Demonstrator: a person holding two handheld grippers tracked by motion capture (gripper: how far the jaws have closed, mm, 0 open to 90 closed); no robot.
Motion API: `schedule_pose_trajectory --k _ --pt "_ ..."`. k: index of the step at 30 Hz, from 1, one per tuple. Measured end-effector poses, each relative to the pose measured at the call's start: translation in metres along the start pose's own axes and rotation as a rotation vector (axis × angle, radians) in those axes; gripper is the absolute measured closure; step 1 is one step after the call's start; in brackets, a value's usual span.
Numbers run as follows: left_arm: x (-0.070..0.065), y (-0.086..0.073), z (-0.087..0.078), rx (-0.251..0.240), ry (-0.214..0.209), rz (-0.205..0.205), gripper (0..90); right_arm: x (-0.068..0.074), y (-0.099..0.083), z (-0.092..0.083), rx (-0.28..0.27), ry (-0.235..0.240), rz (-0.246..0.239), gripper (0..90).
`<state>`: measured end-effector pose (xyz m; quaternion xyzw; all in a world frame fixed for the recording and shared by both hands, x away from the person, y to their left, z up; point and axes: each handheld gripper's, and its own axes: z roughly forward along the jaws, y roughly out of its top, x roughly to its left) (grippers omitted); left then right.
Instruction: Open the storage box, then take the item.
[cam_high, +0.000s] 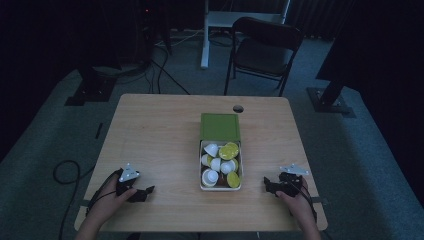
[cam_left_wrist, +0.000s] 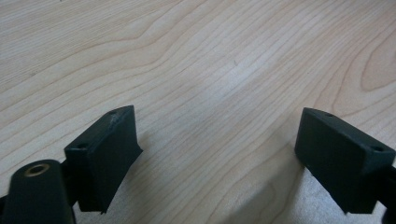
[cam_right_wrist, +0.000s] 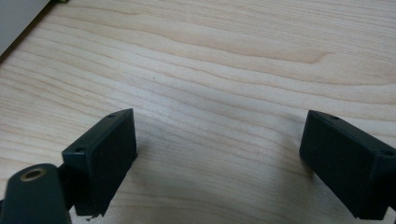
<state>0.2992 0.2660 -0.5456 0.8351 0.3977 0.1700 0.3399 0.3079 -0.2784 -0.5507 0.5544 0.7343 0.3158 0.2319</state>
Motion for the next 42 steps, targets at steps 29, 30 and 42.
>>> schedule_pose_trajectory --k 29,30,42 --pt "-0.001 0.003 0.004 0.03 -0.039 0.041 0.0 0.019 0.03 -0.041 -0.054 0.083 0.006 11.1" --pt "-0.001 0.003 0.004 0.03 -0.039 0.041 0.0 0.021 0.033 -0.044 -0.065 0.089 0.0 11.1" --pt "-0.001 0.003 0.004 0.029 -0.039 0.041 0.0 0.042 0.072 -0.071 -0.157 0.193 -0.059 12.9"
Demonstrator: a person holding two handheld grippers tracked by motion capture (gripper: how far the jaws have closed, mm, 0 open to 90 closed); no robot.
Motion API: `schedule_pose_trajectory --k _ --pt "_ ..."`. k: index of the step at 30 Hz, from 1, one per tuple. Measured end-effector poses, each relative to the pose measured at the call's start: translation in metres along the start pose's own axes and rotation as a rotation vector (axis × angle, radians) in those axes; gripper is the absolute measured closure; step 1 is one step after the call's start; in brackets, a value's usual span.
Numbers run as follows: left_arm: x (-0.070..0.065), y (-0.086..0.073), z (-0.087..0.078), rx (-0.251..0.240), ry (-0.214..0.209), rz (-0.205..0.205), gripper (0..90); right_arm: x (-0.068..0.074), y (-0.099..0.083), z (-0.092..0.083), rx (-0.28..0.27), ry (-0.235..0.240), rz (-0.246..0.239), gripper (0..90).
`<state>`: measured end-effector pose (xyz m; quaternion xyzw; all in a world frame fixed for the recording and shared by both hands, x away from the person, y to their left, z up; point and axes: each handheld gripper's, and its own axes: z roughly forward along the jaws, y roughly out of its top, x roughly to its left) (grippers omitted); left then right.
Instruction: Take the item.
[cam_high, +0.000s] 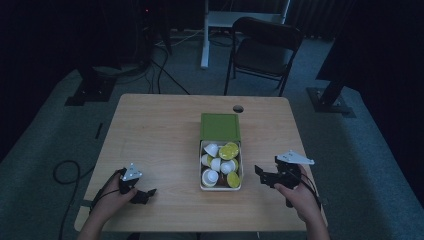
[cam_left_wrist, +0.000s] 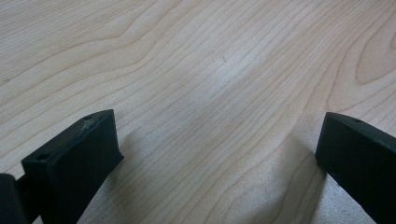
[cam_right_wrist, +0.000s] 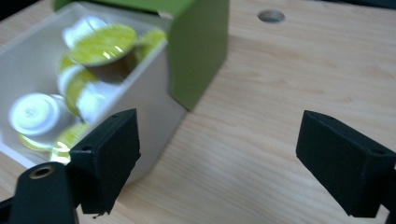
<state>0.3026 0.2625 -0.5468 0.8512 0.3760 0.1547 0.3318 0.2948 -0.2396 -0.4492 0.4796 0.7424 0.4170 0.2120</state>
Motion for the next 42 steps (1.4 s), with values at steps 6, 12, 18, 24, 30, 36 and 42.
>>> schedule_pose_trajectory --k 6,12,18,24,30,36,42 --pt "0.0 0.0 0.0 -0.001 0.0 0.0 0.0 0.009 0.015 0.001 -0.024 0.032 -0.022 12.9" --pt "0.0 0.0 0.0 -0.001 0.0 -0.001 0.0 0.016 0.026 0.005 -0.034 0.065 -0.046 12.9" --pt "0.0 0.0 0.0 -0.004 0.0 -0.004 0.0 0.023 0.034 0.013 -0.036 0.088 -0.075 13.0" --pt "0.0 0.0 0.0 -0.002 0.0 -0.003 0.0 0.029 0.038 0.023 -0.027 0.118 -0.083 13.0" --pt "0.0 0.0 0.0 -0.002 0.0 -0.001 0.0 0.036 0.044 0.034 -0.025 0.163 -0.102 13.1" --pt "0.0 0.0 0.0 -0.002 0.0 -0.002 0.0 0.04 0.047 0.042 -0.026 0.19 -0.118 13.1" --pt "0.0 0.0 0.0 -0.003 0.001 -0.001 0.0 0.046 0.052 0.055 -0.01 0.216 -0.136 13.3"
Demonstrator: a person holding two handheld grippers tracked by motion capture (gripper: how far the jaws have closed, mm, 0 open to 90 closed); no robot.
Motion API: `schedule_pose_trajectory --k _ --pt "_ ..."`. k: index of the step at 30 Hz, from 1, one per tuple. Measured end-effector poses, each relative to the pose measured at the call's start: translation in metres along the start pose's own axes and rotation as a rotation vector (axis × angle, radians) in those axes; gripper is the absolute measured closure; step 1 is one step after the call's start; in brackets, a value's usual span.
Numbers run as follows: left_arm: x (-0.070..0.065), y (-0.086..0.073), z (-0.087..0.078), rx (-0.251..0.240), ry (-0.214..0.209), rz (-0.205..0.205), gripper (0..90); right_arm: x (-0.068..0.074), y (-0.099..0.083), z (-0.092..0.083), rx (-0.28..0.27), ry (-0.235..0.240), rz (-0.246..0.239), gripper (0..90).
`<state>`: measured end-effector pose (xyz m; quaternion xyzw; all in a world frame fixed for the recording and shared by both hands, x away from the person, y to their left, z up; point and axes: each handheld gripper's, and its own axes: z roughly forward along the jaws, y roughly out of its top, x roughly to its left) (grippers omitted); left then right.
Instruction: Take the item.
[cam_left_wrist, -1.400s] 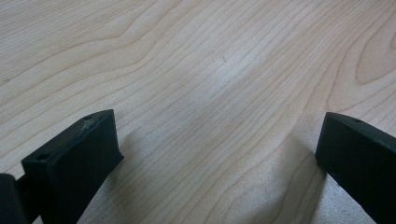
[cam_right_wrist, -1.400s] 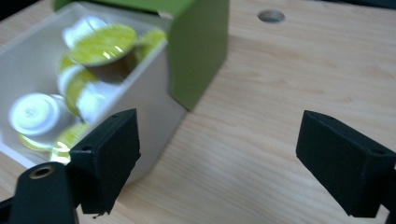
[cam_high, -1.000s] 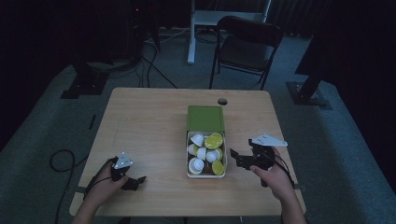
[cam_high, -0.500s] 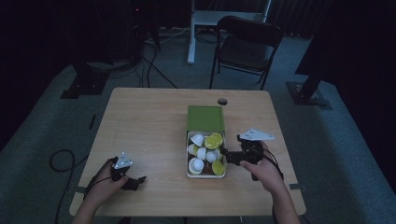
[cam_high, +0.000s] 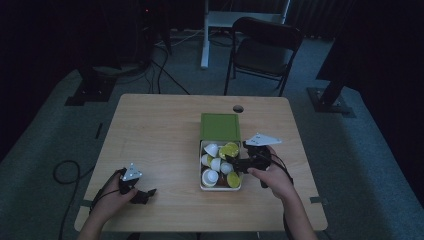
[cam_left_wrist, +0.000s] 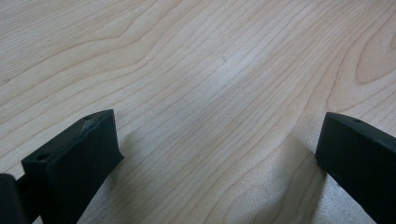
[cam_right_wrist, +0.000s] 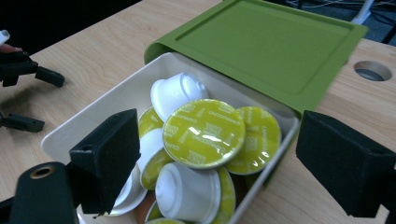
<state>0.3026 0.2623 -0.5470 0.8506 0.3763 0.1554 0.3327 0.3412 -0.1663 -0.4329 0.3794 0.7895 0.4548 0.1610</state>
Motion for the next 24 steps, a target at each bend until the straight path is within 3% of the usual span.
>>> schedule_pose_trajectory --k 17,24 --pt "0.0 0.0 0.0 0.001 0.0 0.0 0.0 0.003 0.001 0.029 0.054 0.007 -0.052 15.2" --pt "0.0 0.0 0.0 0.001 0.0 0.0 0.0 0.003 0.003 0.031 0.071 -0.01 -0.067 24.6"
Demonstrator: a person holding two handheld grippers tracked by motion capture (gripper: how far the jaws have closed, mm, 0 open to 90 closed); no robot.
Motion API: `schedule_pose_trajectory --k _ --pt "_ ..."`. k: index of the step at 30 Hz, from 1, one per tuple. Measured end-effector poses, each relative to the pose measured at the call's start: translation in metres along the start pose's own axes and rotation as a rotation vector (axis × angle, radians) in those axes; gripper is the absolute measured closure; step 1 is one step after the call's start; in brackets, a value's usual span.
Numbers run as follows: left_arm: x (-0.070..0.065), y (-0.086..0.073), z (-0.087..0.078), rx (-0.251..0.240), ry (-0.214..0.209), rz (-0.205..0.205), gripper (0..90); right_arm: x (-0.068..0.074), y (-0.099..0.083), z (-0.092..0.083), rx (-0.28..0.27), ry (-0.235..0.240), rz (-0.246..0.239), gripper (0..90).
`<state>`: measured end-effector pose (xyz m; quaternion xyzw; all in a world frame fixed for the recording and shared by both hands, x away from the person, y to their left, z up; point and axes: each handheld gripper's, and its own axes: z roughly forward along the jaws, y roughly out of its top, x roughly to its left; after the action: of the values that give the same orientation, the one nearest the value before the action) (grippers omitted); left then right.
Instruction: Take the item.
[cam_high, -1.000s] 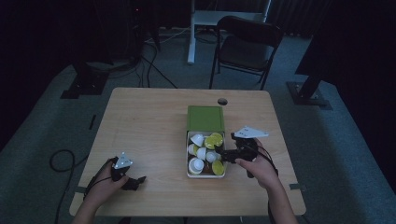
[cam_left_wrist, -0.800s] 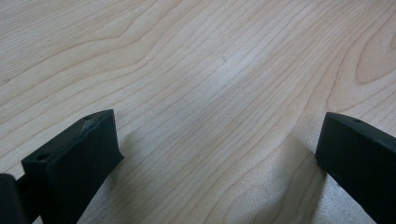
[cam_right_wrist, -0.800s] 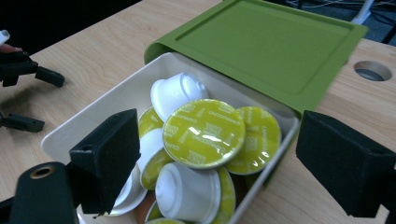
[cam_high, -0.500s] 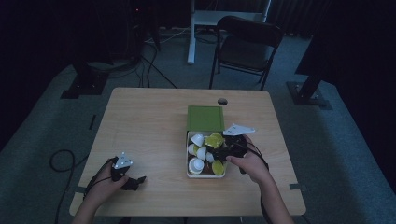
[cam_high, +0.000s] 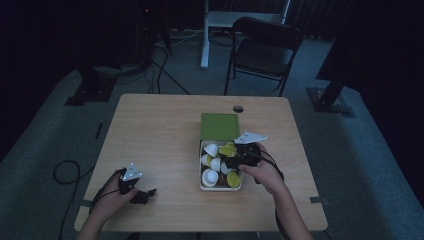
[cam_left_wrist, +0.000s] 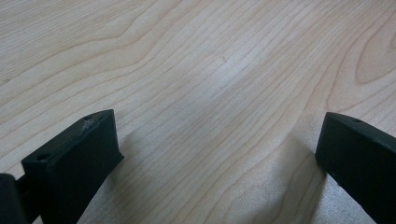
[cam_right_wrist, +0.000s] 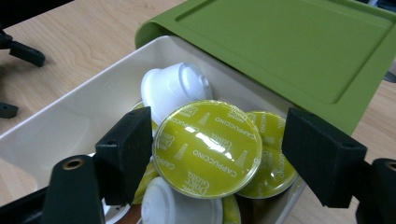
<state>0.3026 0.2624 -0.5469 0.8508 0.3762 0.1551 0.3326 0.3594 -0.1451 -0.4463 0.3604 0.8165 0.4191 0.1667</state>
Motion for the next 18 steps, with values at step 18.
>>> schedule_pose_trajectory --k 18 --pt "-0.0001 0.0 0.0 -0.001 0.0 -0.001 0.0 0.0047 0.0008 0.008 0.078 0.007 -0.069 36.7"
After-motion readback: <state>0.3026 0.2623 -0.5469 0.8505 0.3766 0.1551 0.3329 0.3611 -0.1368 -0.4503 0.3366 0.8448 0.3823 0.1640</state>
